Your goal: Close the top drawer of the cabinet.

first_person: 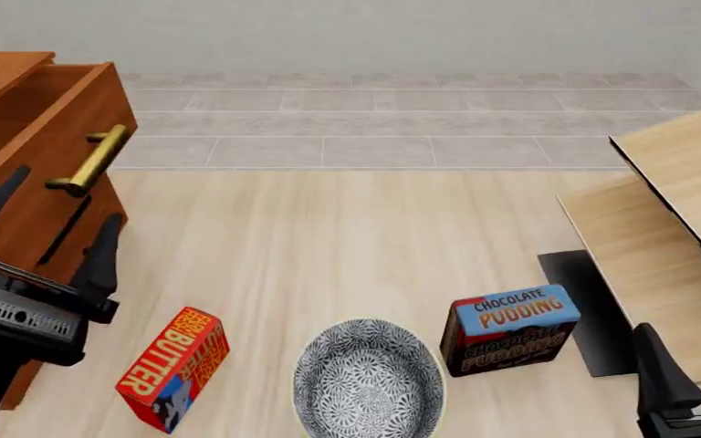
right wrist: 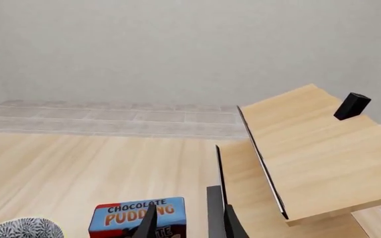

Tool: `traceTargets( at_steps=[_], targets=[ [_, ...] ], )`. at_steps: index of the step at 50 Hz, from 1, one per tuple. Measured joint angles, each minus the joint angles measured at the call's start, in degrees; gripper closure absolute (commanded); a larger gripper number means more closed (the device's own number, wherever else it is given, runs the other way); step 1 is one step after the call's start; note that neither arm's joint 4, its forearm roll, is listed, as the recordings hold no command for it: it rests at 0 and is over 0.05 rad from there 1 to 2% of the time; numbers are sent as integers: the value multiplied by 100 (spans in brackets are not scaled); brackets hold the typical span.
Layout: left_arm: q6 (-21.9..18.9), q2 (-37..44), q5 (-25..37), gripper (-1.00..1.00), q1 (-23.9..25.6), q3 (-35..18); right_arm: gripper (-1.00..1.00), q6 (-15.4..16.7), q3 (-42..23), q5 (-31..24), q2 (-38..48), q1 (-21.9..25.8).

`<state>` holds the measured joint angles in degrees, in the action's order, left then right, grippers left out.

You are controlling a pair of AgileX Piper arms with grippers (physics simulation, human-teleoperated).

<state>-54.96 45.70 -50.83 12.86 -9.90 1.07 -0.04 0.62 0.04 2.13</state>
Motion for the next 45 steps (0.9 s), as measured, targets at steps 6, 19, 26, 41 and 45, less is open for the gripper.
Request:
traceTargets(
  at_steps=[6,19,26,41,45],
  targets=[
    [-47,152,-112,-100,-28,-64,-100,2,0,3,0,10],
    [-94,462,-274,-100,-124,-251,-100,-13,0,10,0,47],
    [-103,627,-374,-100,-189,-318,-100,-18,1,13,-1,55],
    [-96,984,-579,-100,-292,-361,-100,-10,1,20,-1,66],
    [-99,1074,-643,-100,-318,-352,-100,-8,1,21,-1,69]
  ],
)
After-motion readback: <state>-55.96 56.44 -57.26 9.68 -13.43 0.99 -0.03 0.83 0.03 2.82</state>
